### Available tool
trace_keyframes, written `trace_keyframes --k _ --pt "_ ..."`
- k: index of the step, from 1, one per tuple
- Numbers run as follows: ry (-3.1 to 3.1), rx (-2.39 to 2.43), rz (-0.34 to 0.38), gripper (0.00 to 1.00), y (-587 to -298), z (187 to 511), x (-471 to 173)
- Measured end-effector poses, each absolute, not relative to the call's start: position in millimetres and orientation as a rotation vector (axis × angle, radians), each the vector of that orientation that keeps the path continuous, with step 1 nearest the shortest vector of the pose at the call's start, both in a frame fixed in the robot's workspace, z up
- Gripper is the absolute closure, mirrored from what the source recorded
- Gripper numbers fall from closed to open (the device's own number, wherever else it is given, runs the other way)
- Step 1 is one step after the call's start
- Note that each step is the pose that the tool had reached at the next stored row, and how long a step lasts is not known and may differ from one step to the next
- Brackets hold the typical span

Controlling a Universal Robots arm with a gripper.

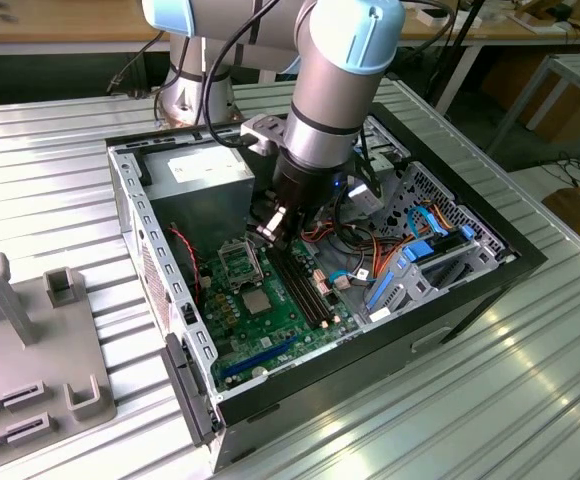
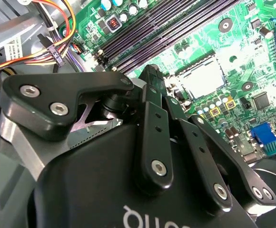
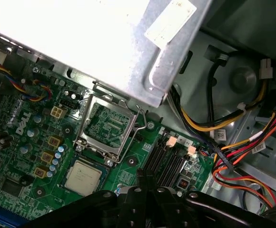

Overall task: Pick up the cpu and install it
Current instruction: 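Close the cpu cover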

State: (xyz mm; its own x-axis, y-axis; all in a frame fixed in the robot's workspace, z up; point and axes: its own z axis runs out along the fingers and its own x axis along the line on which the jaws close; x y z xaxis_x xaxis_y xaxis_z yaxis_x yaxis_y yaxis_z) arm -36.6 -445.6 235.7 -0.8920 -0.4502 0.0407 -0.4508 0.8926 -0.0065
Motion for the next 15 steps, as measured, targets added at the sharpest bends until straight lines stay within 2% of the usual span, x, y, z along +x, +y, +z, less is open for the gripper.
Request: trace_keyframes --k 15 --pt "-2.983 0.861 0.026 0.89 -443.3 234.8 -36.1"
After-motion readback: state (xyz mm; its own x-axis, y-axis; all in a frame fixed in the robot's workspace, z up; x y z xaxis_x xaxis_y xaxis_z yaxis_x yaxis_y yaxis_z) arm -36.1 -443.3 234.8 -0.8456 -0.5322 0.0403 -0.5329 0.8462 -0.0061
